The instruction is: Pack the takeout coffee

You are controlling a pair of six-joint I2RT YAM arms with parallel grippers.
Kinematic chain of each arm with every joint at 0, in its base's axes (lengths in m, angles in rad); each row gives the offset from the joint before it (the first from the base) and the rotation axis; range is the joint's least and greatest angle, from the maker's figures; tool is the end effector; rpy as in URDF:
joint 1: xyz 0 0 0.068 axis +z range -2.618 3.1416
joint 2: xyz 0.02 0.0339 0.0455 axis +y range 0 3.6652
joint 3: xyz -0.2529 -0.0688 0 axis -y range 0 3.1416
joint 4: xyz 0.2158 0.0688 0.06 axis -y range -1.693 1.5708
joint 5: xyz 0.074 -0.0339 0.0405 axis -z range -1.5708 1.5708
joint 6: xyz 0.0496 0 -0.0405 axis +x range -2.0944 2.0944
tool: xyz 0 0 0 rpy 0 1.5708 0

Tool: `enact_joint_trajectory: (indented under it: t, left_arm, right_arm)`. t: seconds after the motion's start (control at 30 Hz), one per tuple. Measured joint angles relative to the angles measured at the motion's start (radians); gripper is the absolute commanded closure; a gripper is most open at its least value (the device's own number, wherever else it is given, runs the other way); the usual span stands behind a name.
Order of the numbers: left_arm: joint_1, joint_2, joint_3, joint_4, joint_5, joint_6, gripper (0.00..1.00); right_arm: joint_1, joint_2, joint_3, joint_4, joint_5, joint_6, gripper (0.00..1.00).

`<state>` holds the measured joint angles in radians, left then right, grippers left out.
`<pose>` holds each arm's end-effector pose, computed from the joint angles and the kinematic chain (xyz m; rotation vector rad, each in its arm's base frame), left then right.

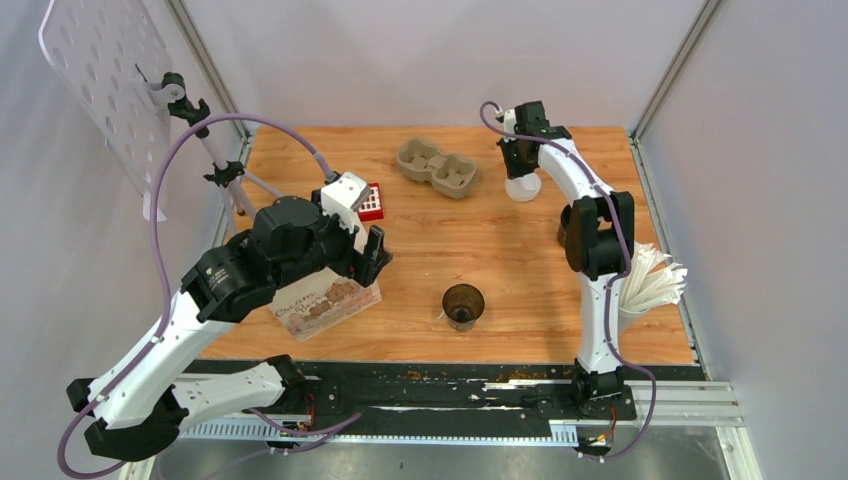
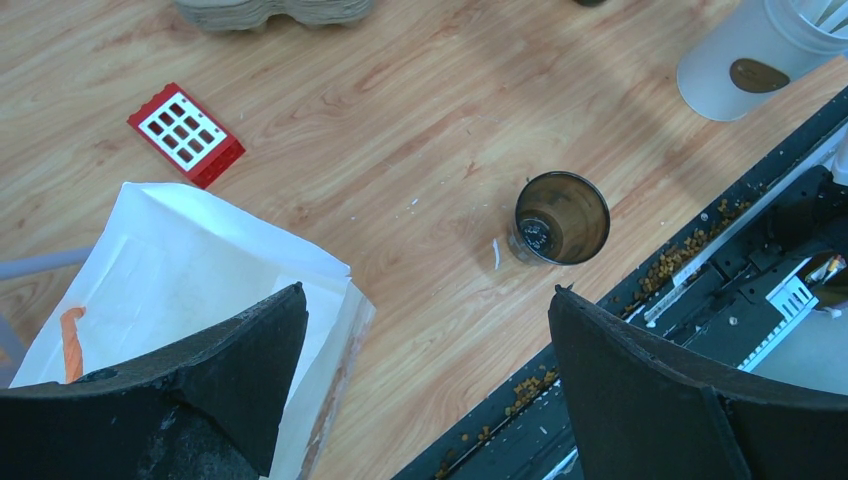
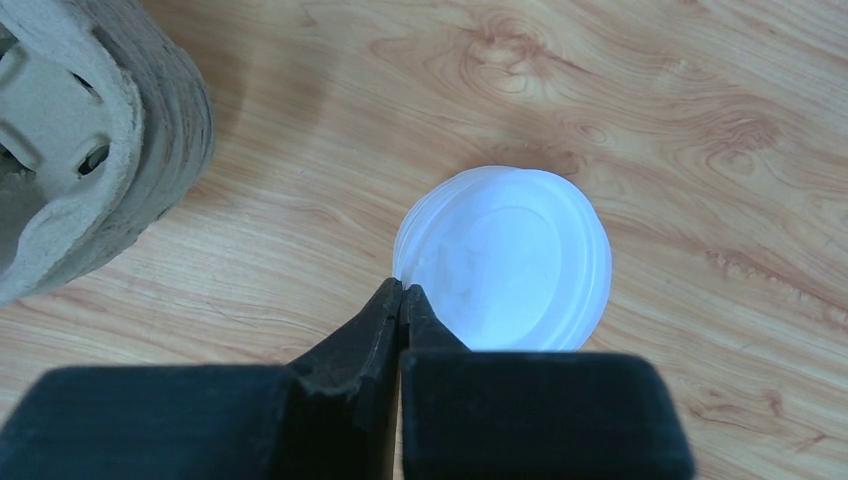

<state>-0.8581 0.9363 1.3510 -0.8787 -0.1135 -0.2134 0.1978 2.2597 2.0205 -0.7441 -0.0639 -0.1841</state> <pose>0.1047 -0.1126 0.4039 0.5886 1.9922 -0.5533 0.4632 0.0961 0.2131 -0.5088 2.5022 0.0869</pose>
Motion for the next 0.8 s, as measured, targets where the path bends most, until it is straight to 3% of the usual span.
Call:
enact_joint_trajectory:
  t: [0.3,0.4,0.63,0.8]
  left_arm:
    - [0.000,-0.008,0.000,0.000,0.001,-0.001,0.03]
    - [0.000,-0.013,0.000,0.000,0.001,-0.001,0.03]
    - [0.000,-0.014,0.000,0.001,0.001,-0.004,0.03]
    - [0.000,-0.014,0.000,0.001,0.001,-0.004,0.03]
  right_arm:
    - [-0.010,0.000,0.000,0.000,-0.014,0.008,0.94]
    - [-0.011,0.000,0.000,0.000,-0.018,0.011,1.00]
    - [-0.011,0.000,0.000,0.000,-0.032,0.015,1.00]
    - [-0.011,0.000,0.000,0.000,-0.033,0.019,0.85]
